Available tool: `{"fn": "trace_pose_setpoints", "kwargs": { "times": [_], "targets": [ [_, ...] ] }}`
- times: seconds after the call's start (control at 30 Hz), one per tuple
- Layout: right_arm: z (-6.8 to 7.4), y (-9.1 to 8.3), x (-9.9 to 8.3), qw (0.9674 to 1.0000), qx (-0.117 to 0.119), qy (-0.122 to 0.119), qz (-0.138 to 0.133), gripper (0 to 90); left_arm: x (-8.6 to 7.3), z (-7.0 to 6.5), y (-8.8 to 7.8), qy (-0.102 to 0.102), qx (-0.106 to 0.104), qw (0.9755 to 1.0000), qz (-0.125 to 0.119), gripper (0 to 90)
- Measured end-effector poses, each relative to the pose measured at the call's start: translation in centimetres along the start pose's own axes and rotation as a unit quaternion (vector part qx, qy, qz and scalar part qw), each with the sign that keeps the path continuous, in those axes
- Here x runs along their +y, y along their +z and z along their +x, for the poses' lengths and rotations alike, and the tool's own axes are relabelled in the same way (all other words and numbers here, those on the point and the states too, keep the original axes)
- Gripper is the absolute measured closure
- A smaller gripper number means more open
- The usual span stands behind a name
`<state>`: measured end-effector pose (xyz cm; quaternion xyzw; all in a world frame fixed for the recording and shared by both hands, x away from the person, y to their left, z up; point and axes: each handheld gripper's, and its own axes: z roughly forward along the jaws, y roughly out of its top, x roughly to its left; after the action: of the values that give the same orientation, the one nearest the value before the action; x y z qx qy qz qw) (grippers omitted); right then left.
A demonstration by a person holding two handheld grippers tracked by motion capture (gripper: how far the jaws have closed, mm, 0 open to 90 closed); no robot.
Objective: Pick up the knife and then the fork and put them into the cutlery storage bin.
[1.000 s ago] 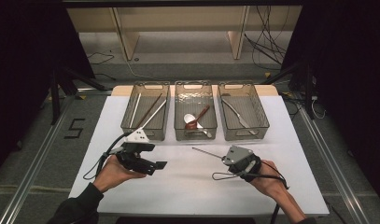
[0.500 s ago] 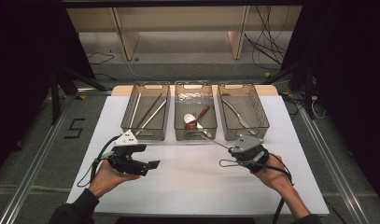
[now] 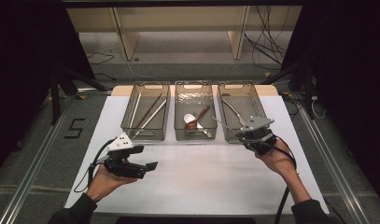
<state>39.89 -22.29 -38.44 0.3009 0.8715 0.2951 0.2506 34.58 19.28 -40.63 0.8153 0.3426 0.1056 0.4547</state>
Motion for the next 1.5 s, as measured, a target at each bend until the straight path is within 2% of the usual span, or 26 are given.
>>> {"fn": "trace_pose_setpoints", "kwargs": {
  "times": [0.2,0.53,0.83,1.07,1.5],
  "targets": [
    [-1.7,0.3,0.6,0.9997,-0.006,0.025,-0.003,87.9,-0.2,0.0,-0.2,-0.001,0.002,1.0000,0.000,16.4],
    [-4.3,1.5,1.8,0.9982,-0.017,0.057,0.011,87.8,-0.3,0.1,-0.3,-0.003,0.005,0.9999,-0.010,16.0],
    [-6.8,3.3,2.5,0.9944,-0.033,0.096,0.031,87.7,-0.4,0.2,-0.4,0.000,0.006,0.9999,-0.008,16.0],
    [-7.8,4.9,3.0,0.9917,-0.039,0.111,0.050,87.7,-0.4,0.3,-0.5,-0.001,0.009,0.9998,-0.017,16.0],
    [-9.0,7.2,2.9,0.9850,-0.047,0.150,0.071,87.4,-0.5,0.3,-0.3,-0.002,0.006,0.9999,-0.012,16.0]
  ]
}}
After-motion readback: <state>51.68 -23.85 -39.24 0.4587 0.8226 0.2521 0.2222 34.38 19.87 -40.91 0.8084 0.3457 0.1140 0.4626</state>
